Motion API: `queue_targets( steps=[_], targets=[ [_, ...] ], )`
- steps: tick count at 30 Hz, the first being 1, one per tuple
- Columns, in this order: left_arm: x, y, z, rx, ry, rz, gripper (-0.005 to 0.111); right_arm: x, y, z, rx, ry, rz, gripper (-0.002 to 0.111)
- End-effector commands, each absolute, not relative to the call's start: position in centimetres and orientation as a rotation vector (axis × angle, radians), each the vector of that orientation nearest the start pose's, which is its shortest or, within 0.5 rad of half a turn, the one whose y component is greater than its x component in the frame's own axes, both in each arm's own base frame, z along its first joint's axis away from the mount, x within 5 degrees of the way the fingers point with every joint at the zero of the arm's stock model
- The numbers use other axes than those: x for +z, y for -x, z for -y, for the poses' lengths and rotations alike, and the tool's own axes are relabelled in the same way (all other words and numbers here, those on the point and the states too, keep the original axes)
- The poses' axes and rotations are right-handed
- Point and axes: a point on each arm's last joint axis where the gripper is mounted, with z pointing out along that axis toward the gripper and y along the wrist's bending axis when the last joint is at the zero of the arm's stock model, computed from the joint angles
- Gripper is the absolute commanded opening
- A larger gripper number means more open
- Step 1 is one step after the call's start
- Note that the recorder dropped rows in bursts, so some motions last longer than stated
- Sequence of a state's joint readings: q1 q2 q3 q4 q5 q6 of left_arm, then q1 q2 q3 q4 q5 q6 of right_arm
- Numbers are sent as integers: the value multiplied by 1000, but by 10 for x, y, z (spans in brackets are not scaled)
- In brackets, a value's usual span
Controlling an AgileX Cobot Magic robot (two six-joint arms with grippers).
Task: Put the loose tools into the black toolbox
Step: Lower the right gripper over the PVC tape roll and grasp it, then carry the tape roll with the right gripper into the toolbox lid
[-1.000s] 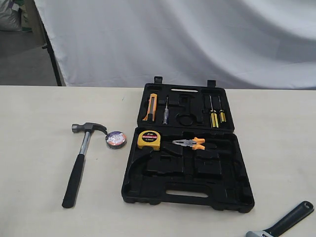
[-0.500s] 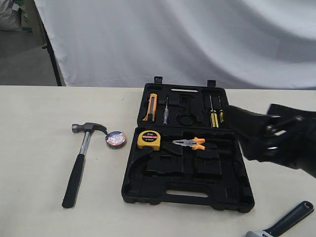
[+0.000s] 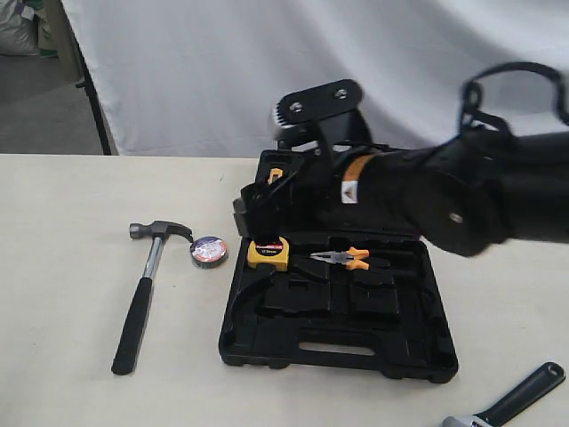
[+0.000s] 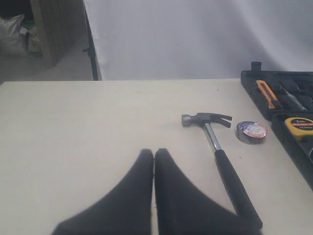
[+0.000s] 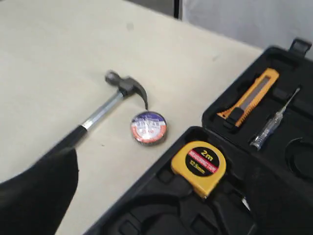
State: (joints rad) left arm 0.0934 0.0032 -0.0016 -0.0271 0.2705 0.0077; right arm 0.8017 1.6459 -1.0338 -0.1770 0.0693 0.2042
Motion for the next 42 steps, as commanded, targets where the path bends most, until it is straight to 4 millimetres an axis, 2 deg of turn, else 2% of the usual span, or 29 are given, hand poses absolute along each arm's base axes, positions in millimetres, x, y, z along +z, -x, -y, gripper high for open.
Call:
queue_targets(
  steps=[1, 7, 12, 13, 15, 19, 26, 27, 36, 39, 42],
  targets=[
    [189, -55, -5, 42, 104, -1751, 1, 219, -285, -289, 276, 1009, -2161, 86],
    [189, -55, -5, 42, 104, -1751, 1, 204, -328, -333, 223, 1068, -2281, 86],
    [189, -55, -5, 42, 104, -1751, 1, 195, -340, -370, 383, 1299, -2297, 86],
    [189, -55, -5, 42, 104, -1751, 1, 190, -347, -382, 415, 1365, -2273, 86],
    [189, -55, -5, 42, 104, -1751, 1, 181, -357, -393, 414, 1391, -2279, 86],
    [189, -55, -5, 42, 104, -1751, 1, 155, -373, -405, 347, 1420, -2251, 86],
    [189, -55, -5, 42, 104, -1751, 1, 120, -388, -395, 308, 1420, -2318, 85],
    [189, -55, -5, 42, 104, -1751, 1, 119, -388, -395, 307, 1424, -2318, 80],
    [189, -55, -5, 42, 104, -1751, 1, 121, -388, -396, 313, 1412, -2309, 1],
    [189, -55, -5, 42, 104, -1751, 1, 134, -386, -394, 316, 1417, -2313, 0],
    [189, -55, -5, 42, 104, -1751, 1, 163, -382, -390, 329, 1391, -2330, 0]
  ],
)
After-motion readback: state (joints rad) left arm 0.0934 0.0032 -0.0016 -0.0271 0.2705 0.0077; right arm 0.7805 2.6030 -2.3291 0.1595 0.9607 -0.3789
